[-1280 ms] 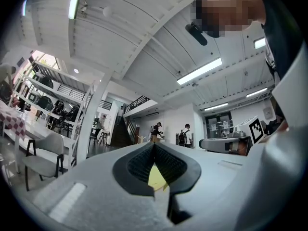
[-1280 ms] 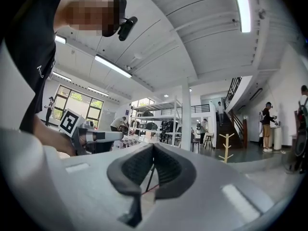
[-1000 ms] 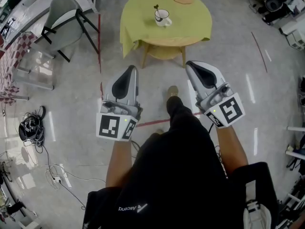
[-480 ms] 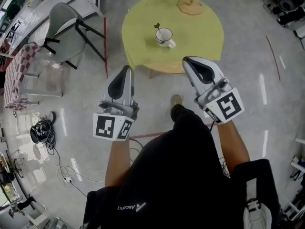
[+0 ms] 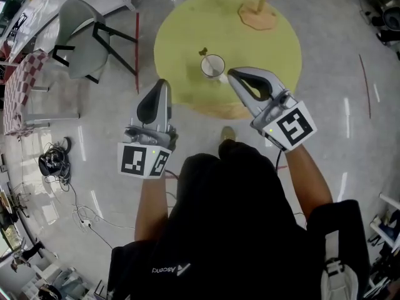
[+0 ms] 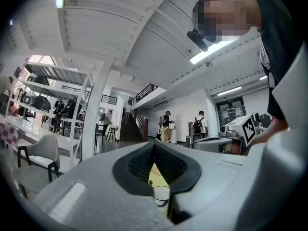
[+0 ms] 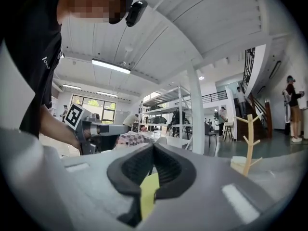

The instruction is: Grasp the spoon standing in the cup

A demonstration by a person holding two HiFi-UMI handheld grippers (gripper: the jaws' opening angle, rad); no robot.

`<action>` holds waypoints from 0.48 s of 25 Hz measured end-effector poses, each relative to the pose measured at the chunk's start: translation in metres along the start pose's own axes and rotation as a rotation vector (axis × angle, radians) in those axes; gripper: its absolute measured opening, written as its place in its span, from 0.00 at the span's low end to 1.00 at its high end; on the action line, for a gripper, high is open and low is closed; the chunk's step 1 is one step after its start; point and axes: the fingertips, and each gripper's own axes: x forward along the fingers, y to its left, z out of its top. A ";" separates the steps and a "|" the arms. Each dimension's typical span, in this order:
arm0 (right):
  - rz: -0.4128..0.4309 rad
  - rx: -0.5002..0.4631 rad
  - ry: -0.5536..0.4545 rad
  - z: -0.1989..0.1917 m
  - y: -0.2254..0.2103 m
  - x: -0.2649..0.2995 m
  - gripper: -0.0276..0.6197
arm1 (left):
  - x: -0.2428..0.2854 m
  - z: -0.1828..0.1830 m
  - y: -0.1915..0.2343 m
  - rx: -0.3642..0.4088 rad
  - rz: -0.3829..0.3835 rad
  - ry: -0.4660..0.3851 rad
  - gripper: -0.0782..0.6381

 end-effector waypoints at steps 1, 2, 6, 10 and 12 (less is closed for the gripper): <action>0.010 0.004 0.018 -0.006 -0.005 0.006 0.05 | 0.005 -0.003 0.003 -0.001 0.004 0.002 0.12; 0.021 0.008 0.036 -0.012 -0.009 0.011 0.05 | 0.009 -0.005 0.006 -0.003 0.008 0.004 0.12; 0.057 0.017 0.094 -0.033 -0.020 0.028 0.05 | 0.025 -0.015 0.015 -0.006 0.011 0.010 0.12; 0.083 0.002 0.155 -0.048 -0.027 0.047 0.11 | 0.034 -0.024 0.027 -0.010 -0.005 0.020 0.12; 0.091 0.001 0.186 -0.056 -0.032 0.057 0.13 | 0.039 -0.029 0.032 -0.016 -0.014 0.029 0.12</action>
